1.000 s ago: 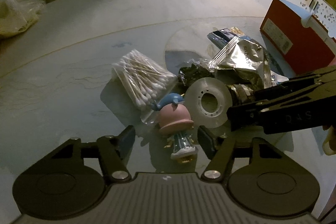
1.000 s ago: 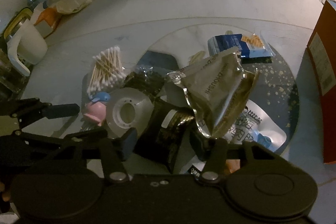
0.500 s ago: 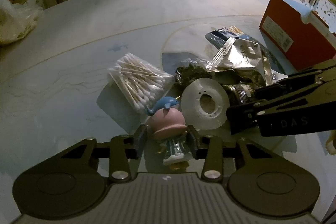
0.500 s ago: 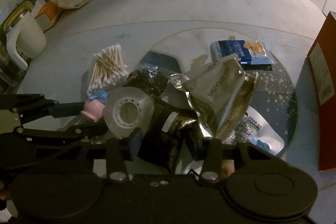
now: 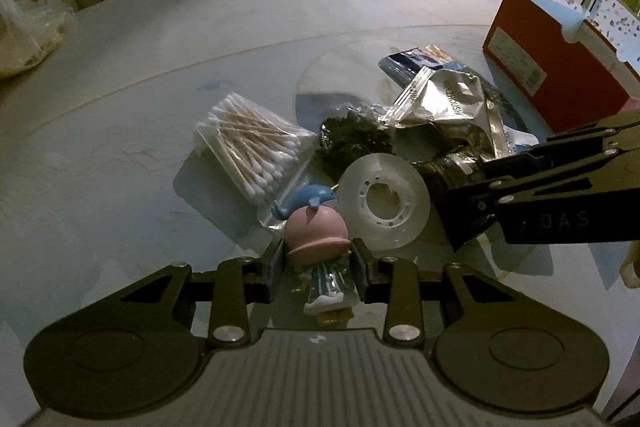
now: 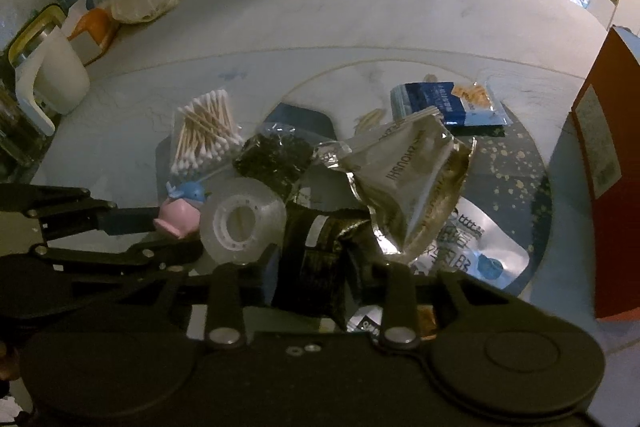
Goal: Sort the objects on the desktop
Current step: 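Grasp the pink figurine with the left gripper while the right gripper grasps the black packet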
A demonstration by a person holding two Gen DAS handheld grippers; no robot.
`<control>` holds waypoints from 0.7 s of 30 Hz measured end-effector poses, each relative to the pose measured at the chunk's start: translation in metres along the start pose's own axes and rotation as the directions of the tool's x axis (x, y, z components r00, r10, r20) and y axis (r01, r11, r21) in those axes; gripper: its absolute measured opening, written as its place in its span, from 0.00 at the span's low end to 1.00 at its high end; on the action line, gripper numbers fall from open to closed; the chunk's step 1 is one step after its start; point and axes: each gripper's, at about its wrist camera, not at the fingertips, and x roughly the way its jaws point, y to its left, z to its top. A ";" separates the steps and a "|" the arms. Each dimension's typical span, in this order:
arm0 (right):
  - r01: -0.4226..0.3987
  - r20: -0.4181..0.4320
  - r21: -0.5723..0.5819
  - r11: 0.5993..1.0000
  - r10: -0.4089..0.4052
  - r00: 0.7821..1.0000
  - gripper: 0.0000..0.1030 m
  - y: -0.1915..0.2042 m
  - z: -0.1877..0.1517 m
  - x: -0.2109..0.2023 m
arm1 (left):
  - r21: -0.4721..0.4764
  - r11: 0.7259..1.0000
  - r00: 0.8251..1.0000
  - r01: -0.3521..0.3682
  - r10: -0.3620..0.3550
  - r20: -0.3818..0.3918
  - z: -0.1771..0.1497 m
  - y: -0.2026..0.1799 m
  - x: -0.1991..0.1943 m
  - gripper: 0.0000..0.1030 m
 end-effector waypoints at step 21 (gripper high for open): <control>-0.016 0.070 0.036 0.999 0.014 0.997 0.31 0.016 -0.011 -0.040 | 0.008 1.000 1.000 0.016 -0.016 0.024 -0.008 0.007 -0.039 0.33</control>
